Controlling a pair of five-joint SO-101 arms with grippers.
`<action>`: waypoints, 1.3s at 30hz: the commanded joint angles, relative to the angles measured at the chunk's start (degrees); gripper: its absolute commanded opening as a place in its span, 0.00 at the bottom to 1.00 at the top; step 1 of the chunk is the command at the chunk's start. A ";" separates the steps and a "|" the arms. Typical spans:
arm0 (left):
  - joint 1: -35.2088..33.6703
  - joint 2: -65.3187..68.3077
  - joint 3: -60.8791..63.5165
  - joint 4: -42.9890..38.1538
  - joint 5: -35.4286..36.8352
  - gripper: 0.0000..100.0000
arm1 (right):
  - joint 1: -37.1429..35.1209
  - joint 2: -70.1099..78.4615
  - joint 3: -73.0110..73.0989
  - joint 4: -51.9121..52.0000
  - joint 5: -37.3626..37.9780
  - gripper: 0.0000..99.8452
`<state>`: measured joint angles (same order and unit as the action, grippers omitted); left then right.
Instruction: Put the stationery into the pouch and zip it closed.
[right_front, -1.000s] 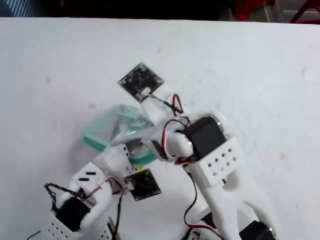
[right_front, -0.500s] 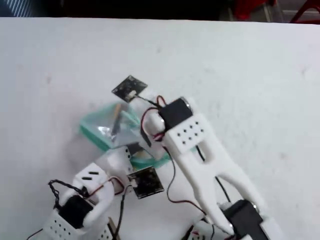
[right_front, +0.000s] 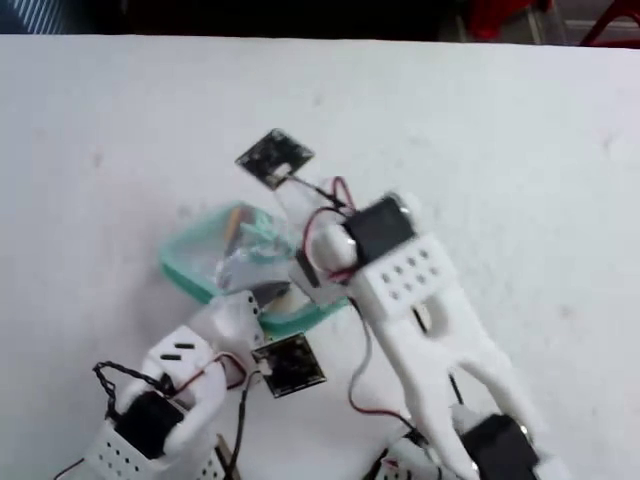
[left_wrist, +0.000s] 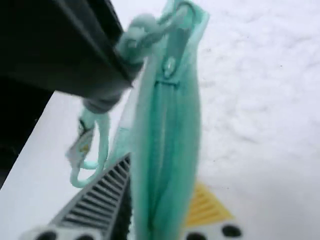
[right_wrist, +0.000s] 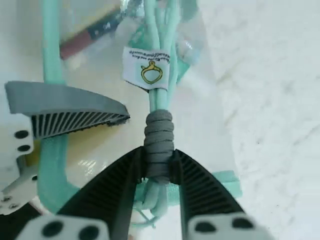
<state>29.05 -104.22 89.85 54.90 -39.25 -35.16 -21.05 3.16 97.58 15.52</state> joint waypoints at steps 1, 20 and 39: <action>-0.13 -0.66 -1.76 -0.88 -0.09 0.02 | 0.48 -6.73 -4.13 0.92 -0.88 0.02; -0.22 -0.66 -12.31 -5.63 21.36 0.02 | 0.40 -32.04 -4.04 -5.76 -1.14 0.02; -0.22 -0.66 -17.76 -3.34 30.59 0.02 | 0.40 -37.49 6.77 -14.02 -7.74 0.02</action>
<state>29.05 -104.22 76.31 52.00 -9.27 -35.16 -58.77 8.70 87.12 9.89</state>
